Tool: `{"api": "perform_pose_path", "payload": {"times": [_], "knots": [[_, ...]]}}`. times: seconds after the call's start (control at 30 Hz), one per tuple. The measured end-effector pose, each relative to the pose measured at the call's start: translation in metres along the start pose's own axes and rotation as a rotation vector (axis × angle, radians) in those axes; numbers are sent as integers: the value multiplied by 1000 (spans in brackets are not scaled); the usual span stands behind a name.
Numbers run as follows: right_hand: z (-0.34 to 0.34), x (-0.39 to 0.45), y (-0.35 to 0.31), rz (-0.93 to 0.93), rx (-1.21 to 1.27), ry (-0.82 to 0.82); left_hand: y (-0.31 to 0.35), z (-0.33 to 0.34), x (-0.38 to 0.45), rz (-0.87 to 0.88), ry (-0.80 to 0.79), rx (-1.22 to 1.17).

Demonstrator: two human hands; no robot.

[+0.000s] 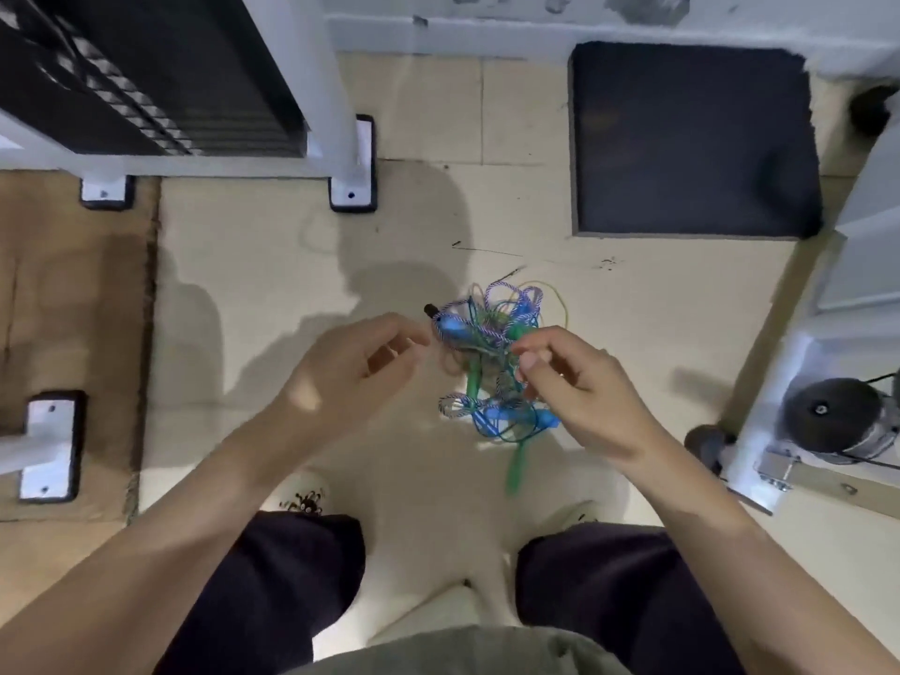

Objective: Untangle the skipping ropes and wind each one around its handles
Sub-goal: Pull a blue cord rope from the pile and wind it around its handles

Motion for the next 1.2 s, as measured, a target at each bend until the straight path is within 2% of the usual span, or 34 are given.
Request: {"api": "perform_pose_path", "payload": {"times": [0.1,0.2,0.3,0.43,0.6,0.73,0.87,1.07,1.2], "knots": [[6,30,56,-44,-163,-73,-42,15,26,77,-43,162],[8,41,65,-125,-187,-137,-40,15,28,204,-47,256],[1,23,44,-253,-133,-61,-10,13,6,338,52,291],[-3,-16,32,-356,-179,12,12,22,-35,384,102,359],[-9,-66,39,-339,-234,123,-1,35,-77,350,181,359],[-16,-112,32,-344,-260,194,-2,48,-104,339,272,206],[-25,-137,27,-381,-248,253,4,64,-116,334,255,170],[-44,-88,50,-249,-93,289,39,78,-67,312,229,44],[-46,-18,106,-104,-55,271,-1,105,3,195,183,76]]}}
Point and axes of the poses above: each hand's wrist, its own x-axis towards the middle knuckle, its own z-axis out of the palm, y = z × x, the point moved 4 cm from there along x, towards the middle knuckle
